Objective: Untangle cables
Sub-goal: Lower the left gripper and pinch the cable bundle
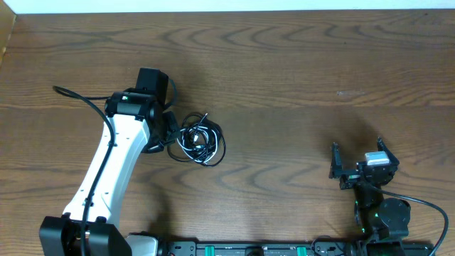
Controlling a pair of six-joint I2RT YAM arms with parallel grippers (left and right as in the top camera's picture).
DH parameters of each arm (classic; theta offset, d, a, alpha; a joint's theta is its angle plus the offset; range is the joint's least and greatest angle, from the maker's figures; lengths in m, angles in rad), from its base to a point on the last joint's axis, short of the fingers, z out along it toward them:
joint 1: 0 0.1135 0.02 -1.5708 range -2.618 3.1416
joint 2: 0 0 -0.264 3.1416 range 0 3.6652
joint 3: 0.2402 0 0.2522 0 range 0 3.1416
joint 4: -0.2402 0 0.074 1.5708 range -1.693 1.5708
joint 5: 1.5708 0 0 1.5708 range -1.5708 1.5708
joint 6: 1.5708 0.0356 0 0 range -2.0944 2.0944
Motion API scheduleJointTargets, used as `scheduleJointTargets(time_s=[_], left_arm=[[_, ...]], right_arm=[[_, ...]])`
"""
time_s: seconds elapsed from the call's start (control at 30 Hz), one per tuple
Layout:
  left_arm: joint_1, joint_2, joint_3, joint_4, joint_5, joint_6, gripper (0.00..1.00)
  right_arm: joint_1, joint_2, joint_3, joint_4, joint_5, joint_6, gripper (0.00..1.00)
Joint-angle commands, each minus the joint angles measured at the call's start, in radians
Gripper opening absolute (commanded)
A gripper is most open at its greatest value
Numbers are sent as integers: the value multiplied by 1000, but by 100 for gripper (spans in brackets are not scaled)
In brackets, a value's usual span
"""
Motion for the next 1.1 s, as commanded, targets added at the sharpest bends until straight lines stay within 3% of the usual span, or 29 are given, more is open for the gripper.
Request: scheduleJointTargets(time_s=[0.0,0.17,1.07], left_arm=[[-1,8,-3,8,-9,-5,17],[-1,8,-3,8,-9,-5,22],[-1,8,-3,8,-9,-5,22]], right_arm=[[6,-3,-1,-4,1,11,99],[6,-3,-1,-4,1,11,99],[6,-3,-1,-4,1,11,99]])
